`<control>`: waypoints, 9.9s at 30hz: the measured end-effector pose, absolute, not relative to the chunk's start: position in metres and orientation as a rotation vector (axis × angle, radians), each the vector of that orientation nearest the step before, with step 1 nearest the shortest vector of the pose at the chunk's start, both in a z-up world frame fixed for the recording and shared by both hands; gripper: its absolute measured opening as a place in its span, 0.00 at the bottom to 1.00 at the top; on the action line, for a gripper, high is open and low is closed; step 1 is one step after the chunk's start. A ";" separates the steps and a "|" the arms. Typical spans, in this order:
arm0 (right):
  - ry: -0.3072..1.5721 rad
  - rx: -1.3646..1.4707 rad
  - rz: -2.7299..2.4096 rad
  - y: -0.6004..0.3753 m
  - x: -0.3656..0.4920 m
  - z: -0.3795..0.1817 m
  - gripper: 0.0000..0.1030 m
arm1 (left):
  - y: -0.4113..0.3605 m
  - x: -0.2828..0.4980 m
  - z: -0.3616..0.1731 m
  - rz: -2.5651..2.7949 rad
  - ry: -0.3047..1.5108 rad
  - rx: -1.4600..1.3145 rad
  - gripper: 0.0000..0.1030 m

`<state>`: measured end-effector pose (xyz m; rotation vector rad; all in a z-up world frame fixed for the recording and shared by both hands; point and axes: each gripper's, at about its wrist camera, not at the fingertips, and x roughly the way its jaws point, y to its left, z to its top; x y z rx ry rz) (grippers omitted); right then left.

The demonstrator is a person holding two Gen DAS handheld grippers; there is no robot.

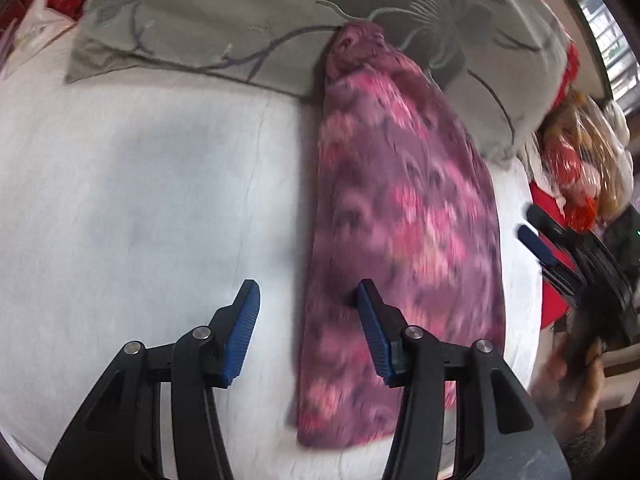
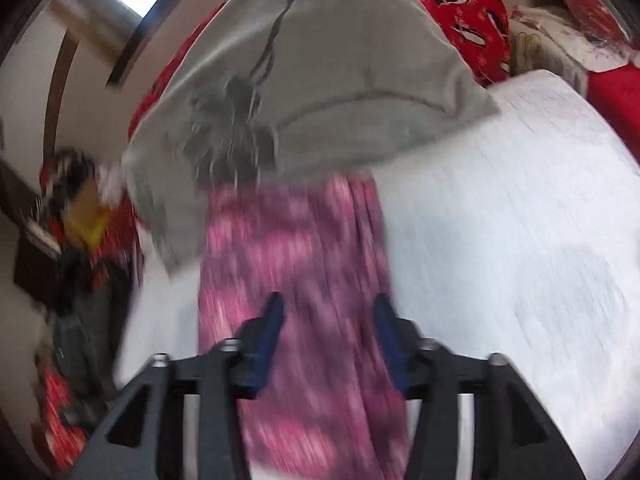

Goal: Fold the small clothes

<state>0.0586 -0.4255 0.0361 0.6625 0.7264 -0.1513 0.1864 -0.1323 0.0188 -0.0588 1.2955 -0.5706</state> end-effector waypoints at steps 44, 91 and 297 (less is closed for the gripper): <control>0.771 0.799 -0.105 -0.449 0.036 0.002 0.47 | -0.108 0.197 0.001 -0.655 1.373 -0.238 0.64; 0.879 0.584 -0.026 -0.294 0.000 -0.018 0.36 | 0.009 0.136 0.014 -0.598 1.295 -0.395 0.25; 0.718 0.023 -0.423 -0.176 -0.192 0.014 0.94 | -0.007 -0.116 0.008 -0.571 0.741 0.294 0.62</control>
